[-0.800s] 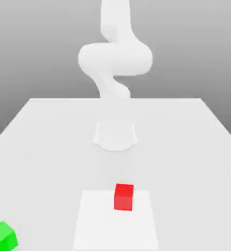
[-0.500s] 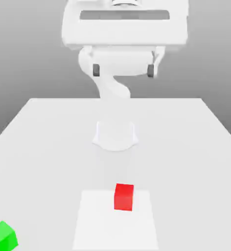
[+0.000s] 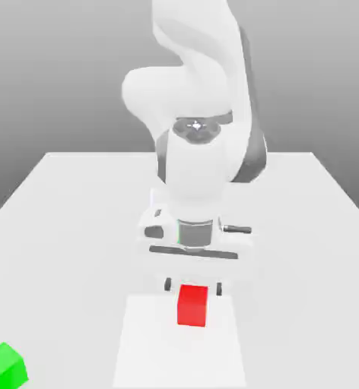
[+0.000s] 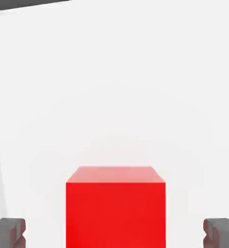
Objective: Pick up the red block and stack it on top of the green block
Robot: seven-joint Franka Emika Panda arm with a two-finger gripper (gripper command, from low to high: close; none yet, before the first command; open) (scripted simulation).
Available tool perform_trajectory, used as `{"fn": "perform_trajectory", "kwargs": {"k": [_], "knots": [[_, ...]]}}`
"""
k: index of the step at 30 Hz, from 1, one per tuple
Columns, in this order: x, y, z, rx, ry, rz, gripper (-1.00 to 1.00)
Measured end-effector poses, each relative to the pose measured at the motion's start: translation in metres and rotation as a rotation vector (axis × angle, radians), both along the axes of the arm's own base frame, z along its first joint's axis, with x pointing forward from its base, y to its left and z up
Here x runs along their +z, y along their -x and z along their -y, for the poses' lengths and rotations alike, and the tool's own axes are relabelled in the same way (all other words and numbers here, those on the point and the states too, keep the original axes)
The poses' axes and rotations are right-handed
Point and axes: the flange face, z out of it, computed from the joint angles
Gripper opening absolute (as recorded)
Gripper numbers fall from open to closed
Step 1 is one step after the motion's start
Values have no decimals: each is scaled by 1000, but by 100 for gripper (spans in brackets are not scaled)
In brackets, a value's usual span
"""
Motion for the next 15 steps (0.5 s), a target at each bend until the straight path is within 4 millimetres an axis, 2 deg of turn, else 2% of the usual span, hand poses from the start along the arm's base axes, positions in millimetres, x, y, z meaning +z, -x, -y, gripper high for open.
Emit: {"fn": "perform_trajectory", "kwargs": {"k": [1,8,15], "knots": [[-8,1,0,1,0,-1,-100],[-9,1,0,1,0,0,-100],[46,1,0,1,1,0,-100]]}}
